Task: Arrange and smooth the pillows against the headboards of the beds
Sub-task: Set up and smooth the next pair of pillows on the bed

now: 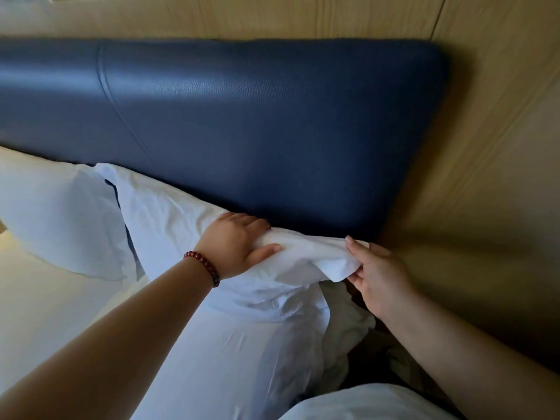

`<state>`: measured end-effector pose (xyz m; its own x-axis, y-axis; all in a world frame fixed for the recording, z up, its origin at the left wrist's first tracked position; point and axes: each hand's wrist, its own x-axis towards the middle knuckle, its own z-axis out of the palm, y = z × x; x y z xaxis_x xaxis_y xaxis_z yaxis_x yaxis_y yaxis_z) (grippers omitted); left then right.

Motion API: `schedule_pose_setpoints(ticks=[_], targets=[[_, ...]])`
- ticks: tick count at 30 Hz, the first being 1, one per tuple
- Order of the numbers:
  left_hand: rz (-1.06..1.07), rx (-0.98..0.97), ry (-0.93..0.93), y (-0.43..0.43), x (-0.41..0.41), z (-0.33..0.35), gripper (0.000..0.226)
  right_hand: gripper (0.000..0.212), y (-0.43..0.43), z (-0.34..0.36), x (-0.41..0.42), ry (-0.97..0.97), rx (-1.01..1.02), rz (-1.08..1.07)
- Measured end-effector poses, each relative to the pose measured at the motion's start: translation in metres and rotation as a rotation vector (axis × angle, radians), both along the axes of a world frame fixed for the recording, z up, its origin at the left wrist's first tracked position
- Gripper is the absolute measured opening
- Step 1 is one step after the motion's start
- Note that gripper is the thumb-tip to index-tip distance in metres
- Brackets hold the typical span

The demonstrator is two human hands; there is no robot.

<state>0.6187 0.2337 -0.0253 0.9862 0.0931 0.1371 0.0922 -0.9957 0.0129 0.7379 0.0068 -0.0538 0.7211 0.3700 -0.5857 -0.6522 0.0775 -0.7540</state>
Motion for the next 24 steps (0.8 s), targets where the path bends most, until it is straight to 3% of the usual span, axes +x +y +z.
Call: schedule_pose_setpoints(ticks=[4, 7, 15, 21, 24], targets=[[0.005, 0.023, -0.023, -0.003, 0.0, -0.003, 0.074, 0.022, -0.005, -0.01, 0.005, -0.128, -0.207, 0.034], [0.006, 0.003, -0.037, -0.002, -0.002, -0.001, 0.073, 0.026, -0.016, -0.005, 0.005, -0.456, -0.347, 0.083], [-0.013, 0.047, -0.019, -0.006, -0.008, 0.002, 0.067, 0.021, -0.01, 0.017, -0.008, -1.123, -0.343, 0.272], [0.006, 0.064, -0.075, 0.02, -0.021, 0.004, 0.064, 0.027, 0.05, 0.044, -0.026, -1.249, -0.242, 0.569], [0.043, 0.085, -0.068, 0.048, -0.033, 0.003, 0.063, 0.042, 0.097, 0.05, -0.032, -1.382, -0.331, 0.751]])
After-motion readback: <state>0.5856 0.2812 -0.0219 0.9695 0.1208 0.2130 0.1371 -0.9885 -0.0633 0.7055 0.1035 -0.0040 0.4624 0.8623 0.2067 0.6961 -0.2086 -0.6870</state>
